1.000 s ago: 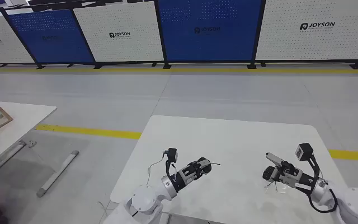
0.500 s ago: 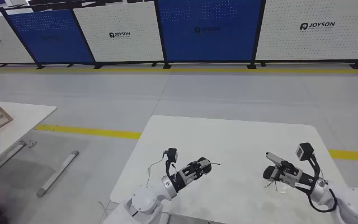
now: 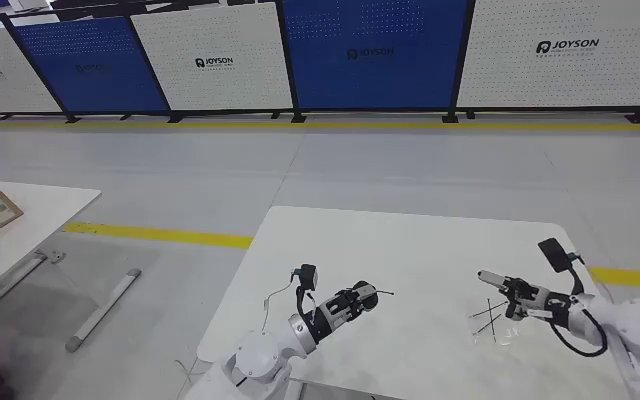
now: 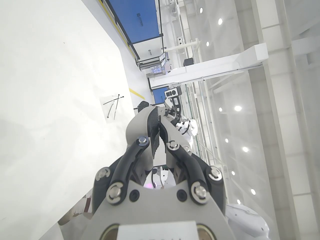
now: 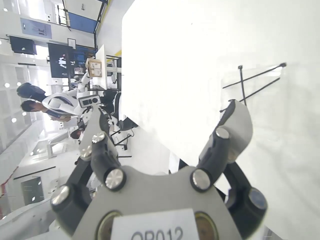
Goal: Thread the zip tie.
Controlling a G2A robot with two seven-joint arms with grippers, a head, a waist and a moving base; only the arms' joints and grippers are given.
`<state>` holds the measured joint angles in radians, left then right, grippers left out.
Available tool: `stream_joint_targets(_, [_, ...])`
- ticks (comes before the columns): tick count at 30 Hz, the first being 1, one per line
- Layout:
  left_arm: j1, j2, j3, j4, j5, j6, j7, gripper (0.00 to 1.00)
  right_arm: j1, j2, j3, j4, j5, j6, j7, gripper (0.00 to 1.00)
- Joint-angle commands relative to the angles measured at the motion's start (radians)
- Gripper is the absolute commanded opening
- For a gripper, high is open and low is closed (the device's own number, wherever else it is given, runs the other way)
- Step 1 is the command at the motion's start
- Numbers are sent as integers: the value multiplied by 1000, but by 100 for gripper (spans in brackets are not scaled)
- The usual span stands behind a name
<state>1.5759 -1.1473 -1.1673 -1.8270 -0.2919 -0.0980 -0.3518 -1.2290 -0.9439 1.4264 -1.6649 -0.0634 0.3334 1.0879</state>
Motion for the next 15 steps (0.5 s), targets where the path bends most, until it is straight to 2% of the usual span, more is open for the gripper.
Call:
stream_joint_targets(1, [0,0,0,0,0,0,0,0,-2,0,1,-1,8,-1,1,100])
stream_joint_targets(8, [0,0,0,0,0,0,0,0,-2,0,1,-1,8,-1,1,100])
stream_joint_targets(11, [0,0,0,0,0,0,0,0,15,8,5,6,-24,-84,62,100])
stream_joint_targets(13, [0,0,0,0,0,0,0,0,48,20,-3,5,-97,-149,175,100])
stream_joint_targets(15, [0,0,0,0,0,0,0,0,83,28,-16,8,-168,-170,245,100])
